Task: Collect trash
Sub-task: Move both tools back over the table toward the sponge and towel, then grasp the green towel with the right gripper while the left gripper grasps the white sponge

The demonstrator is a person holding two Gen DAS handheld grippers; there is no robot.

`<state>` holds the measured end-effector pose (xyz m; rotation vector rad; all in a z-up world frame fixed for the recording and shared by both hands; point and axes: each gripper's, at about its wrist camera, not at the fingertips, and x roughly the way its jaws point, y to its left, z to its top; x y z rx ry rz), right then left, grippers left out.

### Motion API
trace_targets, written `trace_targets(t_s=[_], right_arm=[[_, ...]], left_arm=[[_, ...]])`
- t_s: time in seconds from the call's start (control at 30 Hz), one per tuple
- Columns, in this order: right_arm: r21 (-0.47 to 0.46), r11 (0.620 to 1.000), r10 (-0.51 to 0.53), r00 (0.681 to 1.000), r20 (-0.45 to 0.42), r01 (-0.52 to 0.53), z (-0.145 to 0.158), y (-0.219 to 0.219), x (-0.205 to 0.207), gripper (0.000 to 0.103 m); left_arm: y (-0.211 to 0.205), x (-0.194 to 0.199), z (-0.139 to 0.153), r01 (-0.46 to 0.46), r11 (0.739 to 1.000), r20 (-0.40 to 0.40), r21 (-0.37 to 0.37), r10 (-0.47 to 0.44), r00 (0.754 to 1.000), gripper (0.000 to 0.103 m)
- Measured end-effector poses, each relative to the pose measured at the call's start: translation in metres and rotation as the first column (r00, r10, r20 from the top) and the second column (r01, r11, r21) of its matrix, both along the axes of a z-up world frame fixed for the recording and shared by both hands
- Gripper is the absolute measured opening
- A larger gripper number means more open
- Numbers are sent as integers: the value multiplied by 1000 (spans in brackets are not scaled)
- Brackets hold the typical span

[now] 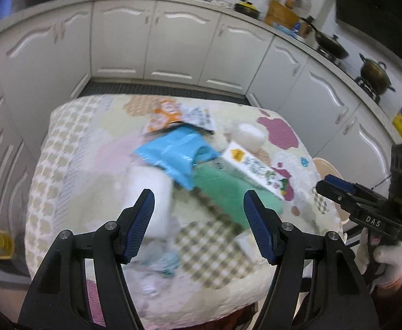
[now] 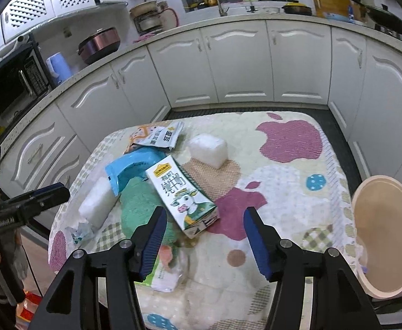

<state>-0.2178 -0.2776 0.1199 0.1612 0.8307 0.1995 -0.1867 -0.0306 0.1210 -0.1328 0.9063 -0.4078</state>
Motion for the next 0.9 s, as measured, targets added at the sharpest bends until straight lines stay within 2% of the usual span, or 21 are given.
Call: trace_targets(t_s=[0.2, 0.33, 0.43, 0.53, 0.77, 0.9], right_arm=[[23, 997, 74, 997, -14, -73, -4, 22, 3, 56], [49, 988, 151, 988, -22, -149, -9, 45, 11, 56], [30, 980, 199, 980, -22, -199, -14, 64, 17, 56], [-14, 972, 234, 972, -35, -234, -21, 79, 24, 60], [-112, 950, 285, 957, -59, -290, -35, 99, 37, 61], [-126, 946, 290, 953, -83, -299, -45, 101, 45, 61]], left_arm=[[28, 5, -11, -23, 1000, -49, -13, 22, 999, 66], [31, 13, -23, 7, 1000, -96, -20, -9, 995, 66], [27, 22, -33, 34, 999, -120, -15, -36, 992, 66], [23, 32, -45, 37, 999, -136, 11, -35, 990, 66], [13, 50, -66, 14, 993, -120, 119, 0, 993, 66], [1, 57, -79, 43, 986, -145, 163, -19, 989, 66]])
